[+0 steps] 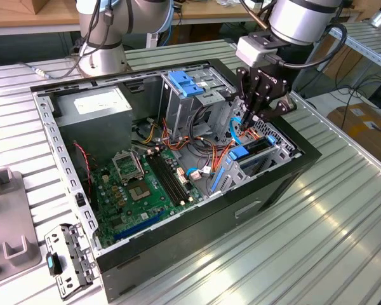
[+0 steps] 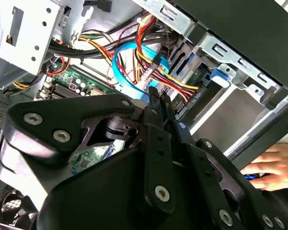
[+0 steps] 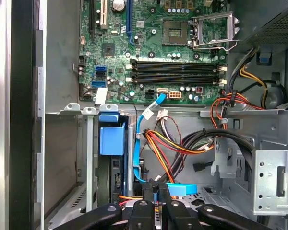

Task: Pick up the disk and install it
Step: 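Insert the second disk wire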

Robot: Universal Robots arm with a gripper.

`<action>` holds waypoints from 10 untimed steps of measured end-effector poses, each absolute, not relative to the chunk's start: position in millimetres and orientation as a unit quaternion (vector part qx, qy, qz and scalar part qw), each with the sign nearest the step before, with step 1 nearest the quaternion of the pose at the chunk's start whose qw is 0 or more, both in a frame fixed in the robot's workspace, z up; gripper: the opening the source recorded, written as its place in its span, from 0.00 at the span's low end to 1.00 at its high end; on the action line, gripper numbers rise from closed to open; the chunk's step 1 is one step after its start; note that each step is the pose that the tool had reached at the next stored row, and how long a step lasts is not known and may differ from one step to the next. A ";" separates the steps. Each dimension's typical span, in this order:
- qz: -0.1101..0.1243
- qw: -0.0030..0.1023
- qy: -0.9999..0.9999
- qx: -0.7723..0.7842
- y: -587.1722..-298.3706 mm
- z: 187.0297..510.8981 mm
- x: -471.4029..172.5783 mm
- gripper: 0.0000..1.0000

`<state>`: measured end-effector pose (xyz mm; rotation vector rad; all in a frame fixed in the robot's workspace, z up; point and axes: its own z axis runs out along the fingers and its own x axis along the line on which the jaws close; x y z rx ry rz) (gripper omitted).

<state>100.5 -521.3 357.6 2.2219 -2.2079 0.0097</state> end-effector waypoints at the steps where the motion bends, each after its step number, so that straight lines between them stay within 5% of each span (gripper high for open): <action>1: 0.002 0.003 -0.705 0.709 -521.3 357.6 100.3 0.16; 5: -0.014 -0.017 -0.705 0.709 -524.6 357.7 99.3 0.16; 10: -0.017 -0.026 -0.703 0.710 -540.8 357.7 96.0 0.16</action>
